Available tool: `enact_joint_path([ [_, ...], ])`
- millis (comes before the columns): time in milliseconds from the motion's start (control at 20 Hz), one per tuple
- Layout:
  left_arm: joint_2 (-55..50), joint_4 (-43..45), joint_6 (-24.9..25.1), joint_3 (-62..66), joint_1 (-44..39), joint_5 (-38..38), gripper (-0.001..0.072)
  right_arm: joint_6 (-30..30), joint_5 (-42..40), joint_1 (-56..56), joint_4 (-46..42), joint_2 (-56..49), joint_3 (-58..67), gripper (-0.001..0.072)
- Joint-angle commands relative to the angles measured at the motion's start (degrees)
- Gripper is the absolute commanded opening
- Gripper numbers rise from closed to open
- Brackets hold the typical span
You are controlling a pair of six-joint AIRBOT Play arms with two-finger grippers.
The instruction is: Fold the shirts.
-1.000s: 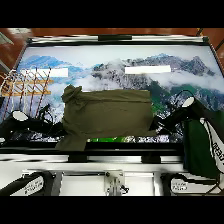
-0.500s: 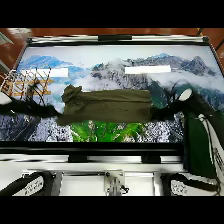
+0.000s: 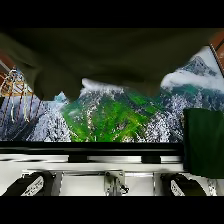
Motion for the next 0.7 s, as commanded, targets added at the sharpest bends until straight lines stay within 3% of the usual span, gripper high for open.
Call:
enact_joint_path([
  [0,9.3,0.9,-2.7,2.3,0.0,6.3,0.0027,5.1,-2.0,0.0,-1.5,9.4,5.2,0.0075],
  [300,15.1,8.5,-2.7,-5.4,0.0,5.6,0.0028,12.3,9.5,0.0,-9.8,11.3,5.2,0.0075],
  [550,9.9,8.5,-2.7,-15.6,0.0,0.9,0.0028,14.1,32.2,0.0,-13.8,0.4,0.6,0.0075],
  [650,6.1,8.5,-2.0,-21.8,0.0,-2.4,0.0028,14.1,32.3,0.0,-15.0,-4.7,-5.8,0.0075],
])
